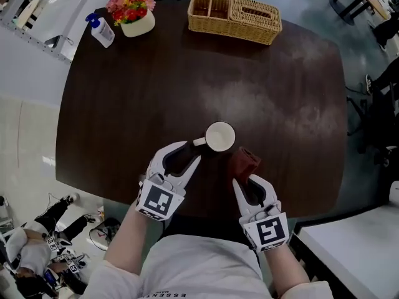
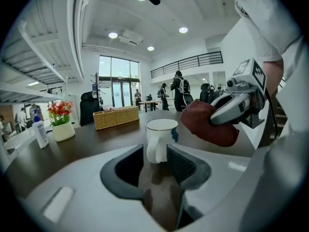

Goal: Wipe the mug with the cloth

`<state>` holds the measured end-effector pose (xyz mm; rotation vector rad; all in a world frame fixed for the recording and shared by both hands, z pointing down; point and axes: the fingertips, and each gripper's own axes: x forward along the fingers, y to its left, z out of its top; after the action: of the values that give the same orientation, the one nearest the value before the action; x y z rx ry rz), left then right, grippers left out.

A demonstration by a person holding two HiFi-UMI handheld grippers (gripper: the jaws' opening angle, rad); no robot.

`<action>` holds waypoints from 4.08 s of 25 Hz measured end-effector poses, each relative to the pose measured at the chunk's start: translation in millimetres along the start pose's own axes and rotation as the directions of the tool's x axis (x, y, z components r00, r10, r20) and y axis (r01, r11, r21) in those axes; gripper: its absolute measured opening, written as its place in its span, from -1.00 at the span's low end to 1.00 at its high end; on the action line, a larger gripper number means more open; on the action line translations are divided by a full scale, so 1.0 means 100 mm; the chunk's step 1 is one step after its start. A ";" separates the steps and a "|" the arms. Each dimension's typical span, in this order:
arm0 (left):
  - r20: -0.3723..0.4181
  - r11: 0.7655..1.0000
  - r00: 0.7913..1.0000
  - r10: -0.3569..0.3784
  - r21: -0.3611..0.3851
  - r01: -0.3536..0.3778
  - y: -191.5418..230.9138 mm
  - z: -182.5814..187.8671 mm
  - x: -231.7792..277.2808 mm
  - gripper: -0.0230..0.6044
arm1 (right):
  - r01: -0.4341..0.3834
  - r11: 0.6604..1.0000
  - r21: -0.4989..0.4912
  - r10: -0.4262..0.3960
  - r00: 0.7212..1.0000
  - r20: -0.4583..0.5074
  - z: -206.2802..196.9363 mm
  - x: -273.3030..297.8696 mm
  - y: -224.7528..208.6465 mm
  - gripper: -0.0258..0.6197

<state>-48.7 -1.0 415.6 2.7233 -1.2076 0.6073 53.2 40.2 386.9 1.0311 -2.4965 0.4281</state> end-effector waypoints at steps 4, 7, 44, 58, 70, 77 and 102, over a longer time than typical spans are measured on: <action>-0.020 0.999 0.999 -0.038 0.036 0.039 0.08 -0.12 0.23 -0.50 | -0.054 0.998 0.013 0.054 0.998 -0.014 -0.14 0.21 0.05 -0.68; -0.014 0.997 0.998 -0.069 0.027 0.070 0.09 -0.16 0.32 -0.50 | -0.075 0.997 0.022 0.075 0.997 -0.030 -0.25 0.33 0.10 -0.68; -0.066 0.915 0.929 -0.365 0.156 0.371 -0.10 -0.20 0.29 -0.69 | -0.181 0.975 -0.128 0.164 0.977 -0.133 -0.35 0.72 -0.07 -0.67; -0.047 0.924 0.930 -0.365 0.107 0.368 -0.09 -0.19 0.30 -0.69 | 0.021 0.989 -0.143 -0.046 0.983 -0.179 -0.19 0.77 -1.05 -0.67; -0.003 0.952 0.953 -0.303 0.039 0.303 0.01 -0.11 0.33 -0.69 | -0.203 0.930 -0.308 0.146 0.969 -0.200 -0.10 0.96 -0.59 -0.68; 0.036 0.973 0.972 -0.232 0.014 0.232 0.10 -0.09 0.32 -0.69 | -0.189 0.933 -0.307 0.126 0.969 -0.212 -0.16 0.88 -0.44 -0.67; -0.074 0.877 0.888 -0.454 0.141 0.460 0.15 -0.15 0.32 -0.69 | -0.540 0.691 -0.480 0.431 0.841 -0.326 0.29 1.31 -0.58 -0.67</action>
<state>-45.1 -29.3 440.6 2.9515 -0.4816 0.7043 3.5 -90.0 430.5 0.0721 -2.4550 -0.0795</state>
